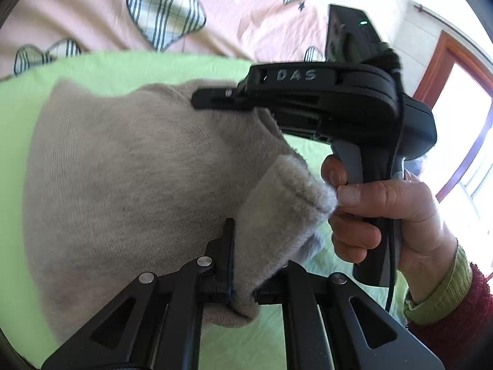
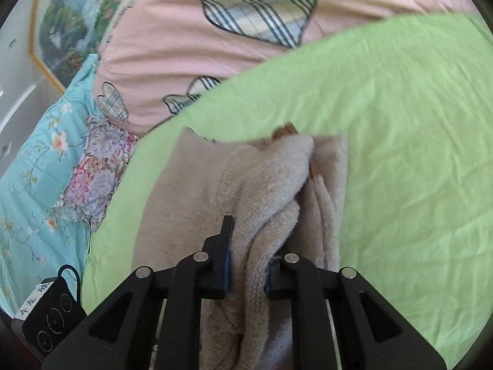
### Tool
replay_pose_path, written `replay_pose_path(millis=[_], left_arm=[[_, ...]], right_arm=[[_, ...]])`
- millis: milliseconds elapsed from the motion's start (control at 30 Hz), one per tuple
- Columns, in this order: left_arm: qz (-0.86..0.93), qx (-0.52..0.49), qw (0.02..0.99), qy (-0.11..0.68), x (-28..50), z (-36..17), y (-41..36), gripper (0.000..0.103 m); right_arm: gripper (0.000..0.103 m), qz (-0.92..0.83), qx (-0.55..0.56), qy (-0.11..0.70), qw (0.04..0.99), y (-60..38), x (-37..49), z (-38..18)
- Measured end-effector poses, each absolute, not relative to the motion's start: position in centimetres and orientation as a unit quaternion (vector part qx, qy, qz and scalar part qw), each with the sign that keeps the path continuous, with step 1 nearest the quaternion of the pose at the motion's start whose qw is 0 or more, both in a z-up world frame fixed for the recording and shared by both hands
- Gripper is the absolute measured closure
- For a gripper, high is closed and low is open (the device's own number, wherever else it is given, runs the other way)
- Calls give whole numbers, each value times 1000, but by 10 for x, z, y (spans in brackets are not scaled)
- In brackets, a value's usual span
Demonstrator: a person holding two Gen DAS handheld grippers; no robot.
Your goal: Fold small clothes
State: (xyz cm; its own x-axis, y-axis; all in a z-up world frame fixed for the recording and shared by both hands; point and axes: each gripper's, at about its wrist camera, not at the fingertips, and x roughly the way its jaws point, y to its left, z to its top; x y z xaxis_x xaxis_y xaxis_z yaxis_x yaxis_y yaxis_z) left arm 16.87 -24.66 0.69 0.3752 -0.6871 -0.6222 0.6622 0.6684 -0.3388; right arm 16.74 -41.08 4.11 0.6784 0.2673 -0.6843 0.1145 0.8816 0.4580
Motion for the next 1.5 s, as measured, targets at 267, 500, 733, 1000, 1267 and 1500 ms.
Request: replay_pose_path(millis=[267, 500, 733, 1000, 1267, 1500], left_arm=[[-393, -23, 813, 429, 182, -18, -255, 95], [-400, -20, 808, 433, 179, -17, -255, 90], [-426, -7, 793, 434, 154, -1, -214, 74], [-368, -72, 818, 437, 196, 15, -145, 45], [-340, -150, 788, 492, 267, -10, -132, 38], [-348, -212, 744, 529, 295, -41, -138, 27]], right_arm=[[86, 34, 192, 409, 892, -413, 174, 22], [85, 20, 228, 427, 875, -426, 175, 8], [58, -14, 240, 426, 872, -430, 153, 19], [27, -26, 265, 444, 856, -433, 125, 18], [27, -22, 291, 450, 844, -437, 126, 8], [27, -16, 303, 459, 835, -439, 132, -1]])
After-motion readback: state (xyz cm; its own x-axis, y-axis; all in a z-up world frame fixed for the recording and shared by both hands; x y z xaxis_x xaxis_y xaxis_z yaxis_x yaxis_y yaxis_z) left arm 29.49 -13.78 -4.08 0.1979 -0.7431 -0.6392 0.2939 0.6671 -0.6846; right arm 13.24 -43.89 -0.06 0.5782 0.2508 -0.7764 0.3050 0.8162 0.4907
